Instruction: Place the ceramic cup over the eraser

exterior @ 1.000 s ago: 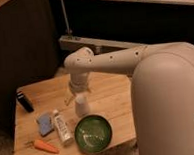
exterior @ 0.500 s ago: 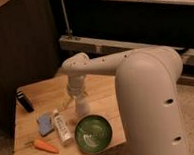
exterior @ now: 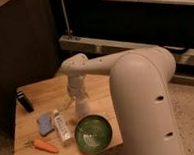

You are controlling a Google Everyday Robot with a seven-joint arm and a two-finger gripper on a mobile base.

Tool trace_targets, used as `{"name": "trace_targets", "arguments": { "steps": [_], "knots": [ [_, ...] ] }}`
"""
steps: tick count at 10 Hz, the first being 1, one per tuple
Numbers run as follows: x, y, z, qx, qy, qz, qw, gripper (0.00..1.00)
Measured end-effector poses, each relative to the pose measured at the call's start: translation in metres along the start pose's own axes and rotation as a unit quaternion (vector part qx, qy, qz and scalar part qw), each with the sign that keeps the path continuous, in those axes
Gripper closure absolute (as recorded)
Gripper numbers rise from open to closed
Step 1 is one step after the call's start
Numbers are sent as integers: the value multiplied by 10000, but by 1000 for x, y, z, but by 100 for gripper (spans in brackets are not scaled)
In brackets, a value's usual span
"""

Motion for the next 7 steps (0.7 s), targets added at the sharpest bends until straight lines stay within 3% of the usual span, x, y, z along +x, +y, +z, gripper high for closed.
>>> {"name": "trace_targets", "arguments": {
  "steps": [7],
  "knots": [
    [11, -3, -3, -22, -1, 95, 10000, 20]
  ]
}}
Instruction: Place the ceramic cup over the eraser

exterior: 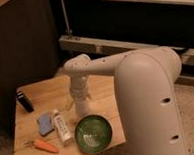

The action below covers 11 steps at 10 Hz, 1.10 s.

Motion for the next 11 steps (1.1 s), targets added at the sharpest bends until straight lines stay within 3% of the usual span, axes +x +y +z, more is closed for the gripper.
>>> {"name": "trace_targets", "arguments": {
  "steps": [4, 9, 11],
  "knots": [
    [-2, 2, 2, 31, 60, -60, 10000, 22],
    [-3, 2, 12, -1, 191, -88, 9998, 59],
    [-6, 2, 13, -17, 200, -97, 9998, 62]
  ]
}}
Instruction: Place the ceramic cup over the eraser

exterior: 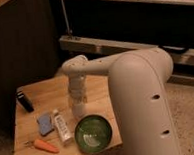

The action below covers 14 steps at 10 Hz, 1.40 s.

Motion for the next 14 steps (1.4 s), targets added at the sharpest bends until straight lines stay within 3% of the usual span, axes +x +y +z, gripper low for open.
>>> {"name": "trace_targets", "arguments": {
  "steps": [3, 5, 6, 10, 14],
  "knots": [
    [-6, 2, -1, -2, -7, -68, 10000, 64],
    [-9, 3, -8, -40, -69, -137, 9999, 82],
    [-10, 2, -15, -52, -131, -147, 9998, 87],
    [-12, -17, -97, 188, -373, -218, 9989, 87],
    [-43, -22, -203, 619, -594, -619, 9944, 87]
  ]
}}
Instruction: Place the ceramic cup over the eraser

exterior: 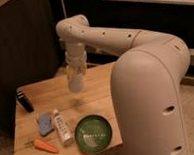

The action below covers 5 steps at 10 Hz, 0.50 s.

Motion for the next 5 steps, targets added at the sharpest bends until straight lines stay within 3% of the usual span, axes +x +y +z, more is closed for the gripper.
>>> {"name": "trace_targets", "arguments": {
  "steps": [2, 3, 5],
  "knots": [
    [-21, 5, -42, 126, -111, -320, 9993, 87],
    [-42, 19, -70, 226, -203, -676, 9973, 87],
    [-64, 49, -90, 263, -299, -1146, 9926, 87]
  ]
}}
